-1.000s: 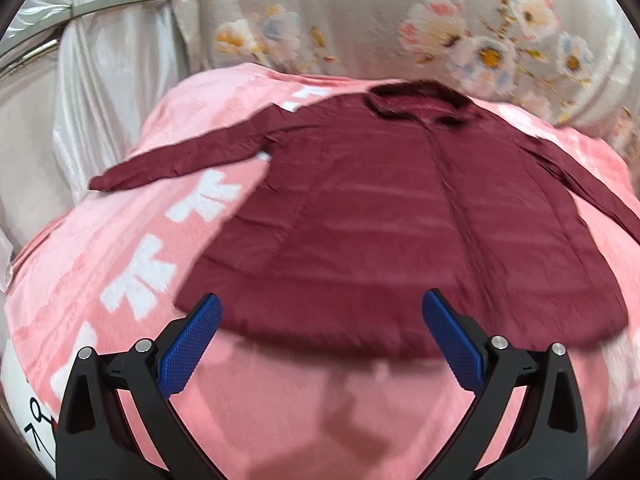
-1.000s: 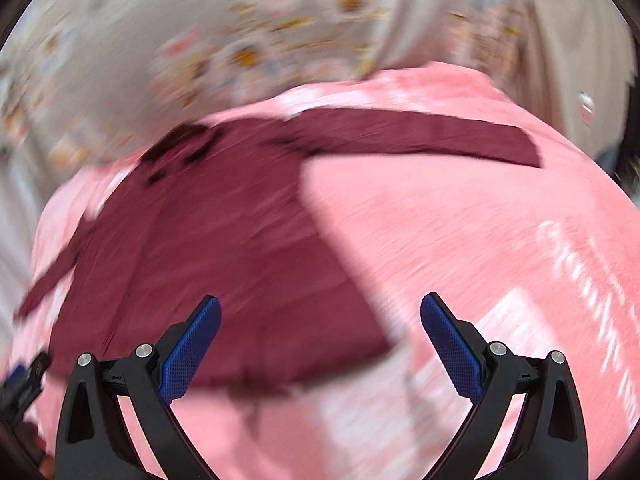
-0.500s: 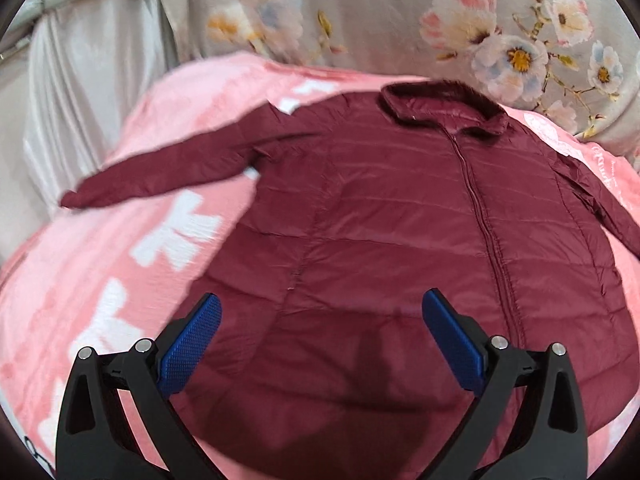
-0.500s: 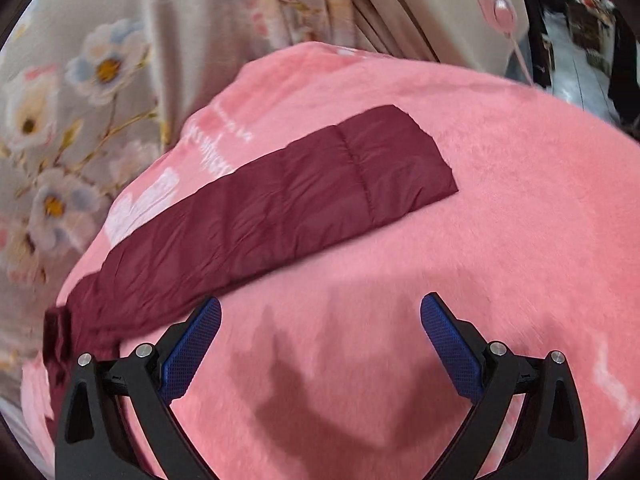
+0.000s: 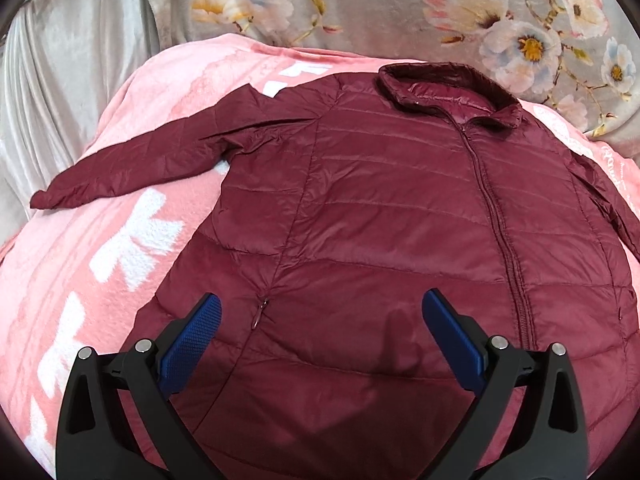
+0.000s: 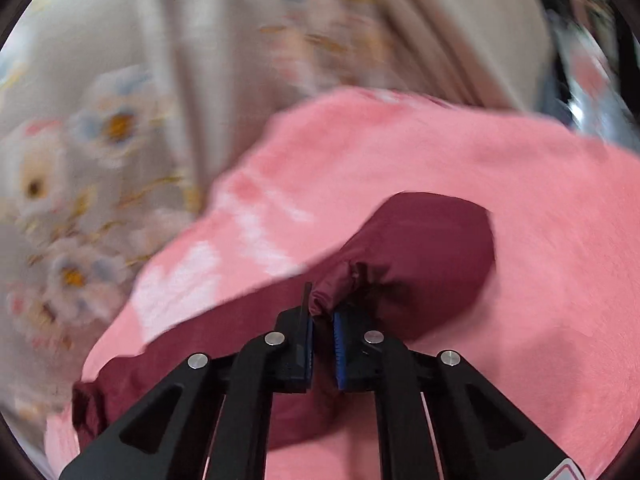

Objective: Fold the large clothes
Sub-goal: 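Carry the grasped sleeve across the jacket body with the right gripper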

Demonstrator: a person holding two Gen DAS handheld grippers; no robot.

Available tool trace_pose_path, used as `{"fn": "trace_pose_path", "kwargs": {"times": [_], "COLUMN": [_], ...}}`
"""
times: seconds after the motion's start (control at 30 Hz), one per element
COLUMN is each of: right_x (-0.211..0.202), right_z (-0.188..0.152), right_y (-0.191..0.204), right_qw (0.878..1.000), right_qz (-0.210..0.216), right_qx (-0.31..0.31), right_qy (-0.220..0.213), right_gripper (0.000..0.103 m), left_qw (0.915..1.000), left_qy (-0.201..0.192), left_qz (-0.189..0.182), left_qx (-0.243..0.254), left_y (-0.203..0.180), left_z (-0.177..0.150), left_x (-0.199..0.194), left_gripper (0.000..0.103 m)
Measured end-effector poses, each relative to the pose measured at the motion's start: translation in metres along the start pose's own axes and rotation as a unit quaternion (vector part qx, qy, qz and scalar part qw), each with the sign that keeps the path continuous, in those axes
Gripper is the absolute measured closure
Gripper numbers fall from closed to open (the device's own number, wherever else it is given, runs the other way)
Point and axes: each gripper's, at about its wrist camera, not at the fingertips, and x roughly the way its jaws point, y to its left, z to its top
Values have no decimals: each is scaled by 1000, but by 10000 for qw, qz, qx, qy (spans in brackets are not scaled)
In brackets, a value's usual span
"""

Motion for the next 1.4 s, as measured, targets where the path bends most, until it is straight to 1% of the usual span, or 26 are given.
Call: {"fn": "trace_pose_path", "kwargs": {"times": [0.1, 0.13, 0.17, 0.2, 0.27, 0.3, 0.4, 0.43, 0.53, 0.6, 0.67, 0.7, 0.77, 0.87, 0.93, 1.0, 1.03, 1.1, 1.13, 1.17, 1.2, 1.23, 1.27, 1.33, 1.37, 1.4], "right_x": [-29, -40, -48, -57, -66, -71, -71, -67, -61, -69, -82, -87, -93, -74, -49, -27, -14, 5, 19, 28, 37, 48, 58, 75, 82, 83], "right_z": [-14, -26, -41, -64, -100, -132, -208, -227, -283, -298, -294, -288, -272, -237, -209, -188, -177, -162, -155, -152, -149, -146, -145, -141, -138, -134], "right_y": [92, 131, 164, 204, 252, 284, 336, 347, 364, 363, 350, 340, 320, 276, 237, 201, 183, 160, 148, 143, 136, 129, 127, 124, 128, 133], "right_qw": [9909, 9816, 9709, 9544, 9285, 9064, 8631, 8527, 8242, 8130, 8151, 8195, 8371, 8777, 9081, 9305, 9405, 9519, 9563, 9578, 9588, 9587, 9581, 9556, 9542, 9535], "right_qz": [829, 1234, 1583, 2000, 2488, 2809, 3254, 3320, 3473, 3620, 3712, 3739, 3624, 3095, 2666, 2324, 2141, 1860, 1713, 1647, 1594, 1583, 1584, 1580, 1613, 1722], "right_qx": [-1052, -1459, -1794, -2200, -2695, -3036, -3587, -3698, -3881, -3893, -3807, -3725, -3537, -3075, -2457, -1800, -1462, -1080, -858, -720, -545, -326, -157, 64, 92, 122], "right_qy": [-108, -47, 66, 264, 584, 853, 1435, 1610, 2224, 2378, 2302, 2236, 2069, 1982, 2094, 2184, 2196, 2180, 2209, 2243, 2285, 2342, 2383, 2485, 2516, 2469], "right_gripper": [94, 94, 94, 94, 94, 91, 90, 89, 71, 54, 39, 35, 35, 35, 35, 34, 34, 34, 34, 34, 36, 39, 48, 76, 98, 99], "left_qw": [9999, 9999, 9998, 9996, 9992, 9989, 9981, 9979, 9973, 9965, 9948, 9930, 9890, 9772, 9618, 9502, 9483, 9464, 9458, 9450, 9453, 9489, 9521, 9585, 9627, 9650], "left_qy": [20, 25, 33, 35, 33, 22, -10, -34, -94, -106, -79, -46, 44, 458, 857, 1037, 1050, 1109, 1159, 1218, 1256, 1290, 1281, 1113, 956, 832], "left_qz": [13, 19, 15, 10, 28, 47, 115, 142, 179, 83, -165, -369, -735, -1400, -1913, -2166, -2203, -2282, -2333, -2386, -2417, -2334, -2276, -2184, -2117, -2088], "left_qx": [-116, -153, -216, -262, -396, -469, -599, -634, -712, -822, -1004, -1120, -1280, -1532, -1761, -1987, -2027, -2000, -1939, -1876, -1792, -1689, -1594, -1453, -1389, -1349], "left_y": [6, 8, 11, 13, 21, 27, 42, 48, 66, 77, 87, 90, 92, 84, 75, 66, 62, 50, 43, 37, 32, 26, 22, 18, 18, 19], "left_z": [1, 1, 2, 2, 3, 3, 5, 6, 10, 14, 20, 25, 33, 48, 57, 63, 64, 70, 73, 76, 79, 84, 88, 101, 109, 114], "left_x": [3, 3, 4, 3, 2, 1, -1, -2, -4, -6, -5, -2, 4, 27, 49, 64, 67, 74, 78, 81, 85, 88, 90, 87, 82, 79], "left_gripper": [5, 5, 5, 5, 5, 5, 5, 5, 5, 5, 5, 5, 5, 5, 5, 5, 6, 12, 23, 40, 48, 67, 80, 92, 94, 95]}}
